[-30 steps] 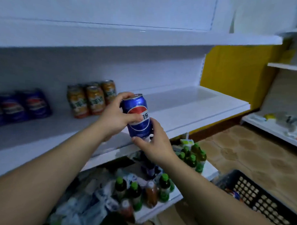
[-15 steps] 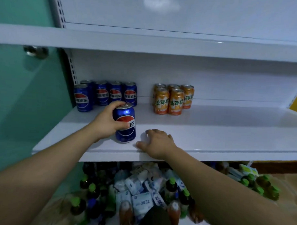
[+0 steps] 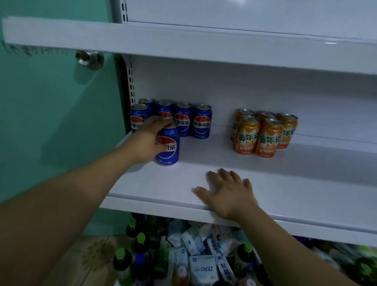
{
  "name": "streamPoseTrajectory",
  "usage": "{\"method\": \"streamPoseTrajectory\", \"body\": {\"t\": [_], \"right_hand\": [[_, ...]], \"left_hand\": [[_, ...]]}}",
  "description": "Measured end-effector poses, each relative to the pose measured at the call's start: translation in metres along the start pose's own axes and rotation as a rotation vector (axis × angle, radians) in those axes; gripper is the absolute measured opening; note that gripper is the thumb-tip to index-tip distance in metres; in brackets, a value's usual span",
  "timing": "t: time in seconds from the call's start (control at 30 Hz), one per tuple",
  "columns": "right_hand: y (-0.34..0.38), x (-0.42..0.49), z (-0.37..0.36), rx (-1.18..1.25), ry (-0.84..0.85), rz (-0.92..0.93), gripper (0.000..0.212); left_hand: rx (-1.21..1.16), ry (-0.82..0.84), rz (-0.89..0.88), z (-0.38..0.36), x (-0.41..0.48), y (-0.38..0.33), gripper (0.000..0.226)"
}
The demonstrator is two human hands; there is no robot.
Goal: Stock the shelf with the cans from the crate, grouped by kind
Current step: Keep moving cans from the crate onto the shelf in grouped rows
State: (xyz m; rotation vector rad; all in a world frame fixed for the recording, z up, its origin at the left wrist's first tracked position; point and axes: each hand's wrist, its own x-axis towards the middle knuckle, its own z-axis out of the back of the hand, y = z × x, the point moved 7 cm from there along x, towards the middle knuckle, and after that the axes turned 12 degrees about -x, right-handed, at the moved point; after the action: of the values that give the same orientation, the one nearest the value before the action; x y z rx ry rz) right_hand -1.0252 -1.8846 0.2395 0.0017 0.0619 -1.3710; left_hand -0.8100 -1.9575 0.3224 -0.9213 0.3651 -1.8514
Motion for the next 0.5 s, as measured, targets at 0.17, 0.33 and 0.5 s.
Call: {"method": "streamPoseTrajectory", "body": {"t": [0.17, 0.33, 0.5], "right_hand": [[0.000, -0.005, 0.002, 0.030, -0.011, -0.003, 0.070], [0.004, -0.003, 0.009, 0.049, -0.044, 0.002, 0.065], [0.005, -0.005, 0.009, 0.067, -0.037, -0.003, 0.064]], "left_hand": [[0.481, 0.005, 0.127, 0.007, 0.031, 0.019, 0.072], [0.466, -0.036, 0.275, 0.012, 0.048, 0.040, 0.065], [0.483, -0.055, 0.251, 0.013, 0.057, 0.053, 0.068]]}}
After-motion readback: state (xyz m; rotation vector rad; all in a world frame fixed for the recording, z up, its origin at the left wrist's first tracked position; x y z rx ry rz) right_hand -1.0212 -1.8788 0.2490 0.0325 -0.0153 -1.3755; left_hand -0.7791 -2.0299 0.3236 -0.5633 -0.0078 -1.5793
